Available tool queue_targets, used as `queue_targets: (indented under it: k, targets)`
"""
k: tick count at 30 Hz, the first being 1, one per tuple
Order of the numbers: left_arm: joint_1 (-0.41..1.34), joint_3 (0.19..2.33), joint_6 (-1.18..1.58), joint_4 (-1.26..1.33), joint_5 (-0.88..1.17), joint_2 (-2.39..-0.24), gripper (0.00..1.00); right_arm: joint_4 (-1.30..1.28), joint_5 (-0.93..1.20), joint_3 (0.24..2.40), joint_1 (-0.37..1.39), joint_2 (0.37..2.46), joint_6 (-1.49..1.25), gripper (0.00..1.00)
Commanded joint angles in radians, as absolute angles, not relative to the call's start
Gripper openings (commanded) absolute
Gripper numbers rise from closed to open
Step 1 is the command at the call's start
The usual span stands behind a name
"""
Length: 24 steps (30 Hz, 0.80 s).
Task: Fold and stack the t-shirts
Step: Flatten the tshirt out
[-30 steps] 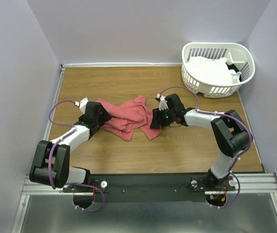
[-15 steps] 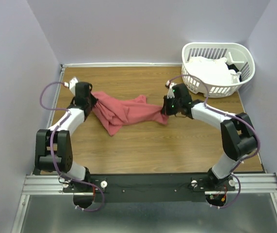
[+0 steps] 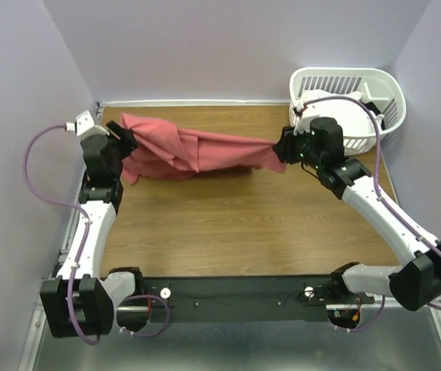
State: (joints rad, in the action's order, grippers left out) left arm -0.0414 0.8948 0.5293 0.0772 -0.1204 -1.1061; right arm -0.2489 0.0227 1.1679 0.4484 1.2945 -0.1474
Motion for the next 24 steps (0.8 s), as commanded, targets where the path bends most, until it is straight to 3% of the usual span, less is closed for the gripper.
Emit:
queue_targets:
  k: [1, 4, 11, 15, 24]
  targets:
    - [-0.063, 0.721, 0.578, 0.025, -0.167, -0.987, 0.73, -0.391, 0.069, 1.04, 0.437, 1.215, -0.179, 0.52]
    - [-0.055, 0.678, 0.584, -0.055, -0.158, -0.901, 0.75, -0.445, 0.15, 1.006, 0.437, 1.184, -0.201, 0.63]
    - [0.035, 0.669, 0.592, -0.297, -0.1, -0.822, 0.79, -0.462, 0.284, 0.966, 0.443, 1.206, -0.219, 0.64]
    - [0.112, 0.629, 0.635, -0.307, -0.074, -0.813, 0.83, -0.446, 0.296, 0.963, 0.485, 1.273, -0.215, 0.63]
    - [0.388, 0.704, 0.707, -0.314, -0.181, -1.098, 0.74, -0.321, 0.27, 0.927, 0.568, 1.436, -0.287, 0.59]
